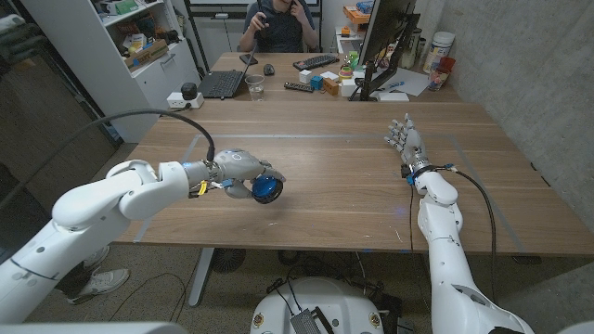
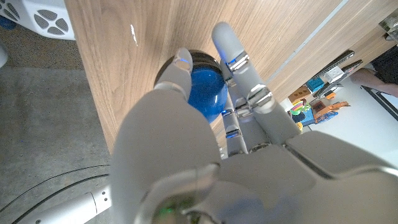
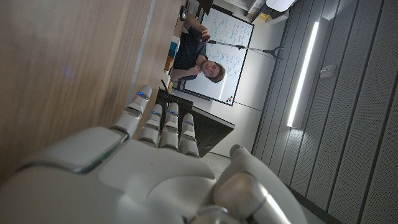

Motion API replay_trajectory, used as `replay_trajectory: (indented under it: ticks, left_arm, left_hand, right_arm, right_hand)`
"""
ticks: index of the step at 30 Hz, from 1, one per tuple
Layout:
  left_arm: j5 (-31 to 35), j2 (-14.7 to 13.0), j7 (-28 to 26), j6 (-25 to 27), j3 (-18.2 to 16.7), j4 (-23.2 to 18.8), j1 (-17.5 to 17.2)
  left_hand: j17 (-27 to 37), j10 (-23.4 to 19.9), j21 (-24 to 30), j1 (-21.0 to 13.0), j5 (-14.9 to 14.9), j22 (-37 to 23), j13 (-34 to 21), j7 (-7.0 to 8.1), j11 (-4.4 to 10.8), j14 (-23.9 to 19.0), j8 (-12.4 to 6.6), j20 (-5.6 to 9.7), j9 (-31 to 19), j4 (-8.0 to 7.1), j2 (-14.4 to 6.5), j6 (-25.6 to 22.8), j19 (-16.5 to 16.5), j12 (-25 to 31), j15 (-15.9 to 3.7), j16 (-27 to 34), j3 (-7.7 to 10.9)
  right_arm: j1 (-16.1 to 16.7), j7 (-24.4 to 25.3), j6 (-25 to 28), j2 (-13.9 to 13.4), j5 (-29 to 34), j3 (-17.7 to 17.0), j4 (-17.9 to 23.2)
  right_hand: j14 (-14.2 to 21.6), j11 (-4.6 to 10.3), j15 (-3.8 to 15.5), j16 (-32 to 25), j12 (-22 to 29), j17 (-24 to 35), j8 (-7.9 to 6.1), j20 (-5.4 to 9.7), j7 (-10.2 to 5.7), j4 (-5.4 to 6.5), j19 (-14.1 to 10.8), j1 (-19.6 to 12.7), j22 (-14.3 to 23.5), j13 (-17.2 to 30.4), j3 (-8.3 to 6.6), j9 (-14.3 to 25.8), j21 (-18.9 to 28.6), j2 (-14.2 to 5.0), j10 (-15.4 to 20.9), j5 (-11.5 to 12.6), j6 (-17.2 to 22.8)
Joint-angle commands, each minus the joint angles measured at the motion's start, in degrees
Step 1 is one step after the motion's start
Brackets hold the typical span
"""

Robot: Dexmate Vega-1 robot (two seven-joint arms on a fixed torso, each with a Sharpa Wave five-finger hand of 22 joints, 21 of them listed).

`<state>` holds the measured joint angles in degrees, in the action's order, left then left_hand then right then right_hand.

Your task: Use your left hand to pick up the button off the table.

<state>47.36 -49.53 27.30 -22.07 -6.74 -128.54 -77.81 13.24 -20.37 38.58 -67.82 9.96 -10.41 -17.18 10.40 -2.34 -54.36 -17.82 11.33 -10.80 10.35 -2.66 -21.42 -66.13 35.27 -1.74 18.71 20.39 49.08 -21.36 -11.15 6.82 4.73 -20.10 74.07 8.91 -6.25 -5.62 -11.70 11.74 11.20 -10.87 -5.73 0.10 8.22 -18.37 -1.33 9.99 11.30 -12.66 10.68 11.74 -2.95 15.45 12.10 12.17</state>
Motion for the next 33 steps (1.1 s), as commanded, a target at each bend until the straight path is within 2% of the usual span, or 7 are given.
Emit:
replay_trajectory:
  ticks: [1, 8, 20, 33]
  left_arm:
    - [-2.55, 1.61, 1.31, -0.25, -1.36, -0.83, 0.93]
    - [-4.74, 2.57, 1.83, -0.48, -3.07, -1.45, 0.89]
    - [-3.80, 4.48, 1.71, -0.37, -5.45, -3.54, 0.60]
    - [-7.26, 5.95, 2.39, -1.52, -7.19, -3.55, 1.55]
  left_hand:
    - [0.14, -18.75, 0.54, 0.93, 0.32, -0.20, -10.83, -14.94, 3.57, -7.23, -0.47, 0.42, -1.16, -3.28, -5.03, -22.07, -0.38, 1.49, -10.73, -0.24, 3.63]
    - [0.00, -19.06, 0.89, 1.38, 0.34, -0.26, -11.06, -15.10, 3.64, -7.78, -0.35, 0.56, -1.15, -3.35, -5.05, -22.35, -0.67, 1.45, -10.70, -0.49, 3.84]
    - [-0.34, -18.76, 1.22, 2.08, 0.36, -0.29, -11.44, -15.36, 3.35, -7.60, 0.12, 0.66, -1.17, -3.43, -5.13, -22.12, -0.61, 1.00, -10.65, -1.38, 4.29]
    - [-0.18, -19.32, 1.49, 2.79, 0.36, -0.29, -11.73, -15.55, 3.45, -8.15, 0.16, 0.63, -1.18, -3.65, -5.30, -22.71, -0.62, 0.93, -10.64, -1.49, 4.60]
  right_arm:
    - [-0.95, -0.41, -0.46, -0.36, -0.11, -0.40, -1.55]
    - [-1.45, -0.59, -0.98, -0.49, -0.28, -0.68, -2.22]
    - [-2.29, -0.88, -1.23, -0.71, -0.33, -0.88, -3.37]
    - [-2.94, -0.75, -1.77, -1.06, -0.06, -1.00, -4.32]
  right_hand:
    - [0.42, -0.29, -0.12, 0.01, 0.07, 0.18, -0.38, 0.10, -0.23, -0.08, 0.22, -0.27, 0.26, 0.33, 0.17, 0.15, -0.23, -0.03, 0.21, 0.58, 0.35]
    - [0.40, -0.21, -0.08, 0.03, 0.04, 0.19, -0.39, 0.10, -0.27, -0.09, 0.24, -0.27, 0.26, 0.33, 0.25, 0.15, -0.24, -0.01, 0.15, 0.59, 0.37]
    - [0.39, -0.33, -0.16, 0.05, 0.05, 0.19, -0.38, 0.07, -0.30, -0.10, 0.29, -0.26, 0.26, 0.34, 0.40, 0.15, -0.25, 0.05, 0.22, 0.60, 0.35]
    - [0.42, -0.33, -0.10, 0.04, 0.05, 0.19, -0.38, 0.08, -0.21, -0.11, 0.33, -0.24, 0.26, 0.35, 0.55, 0.16, -0.25, 0.11, 0.26, 0.61, 0.34]
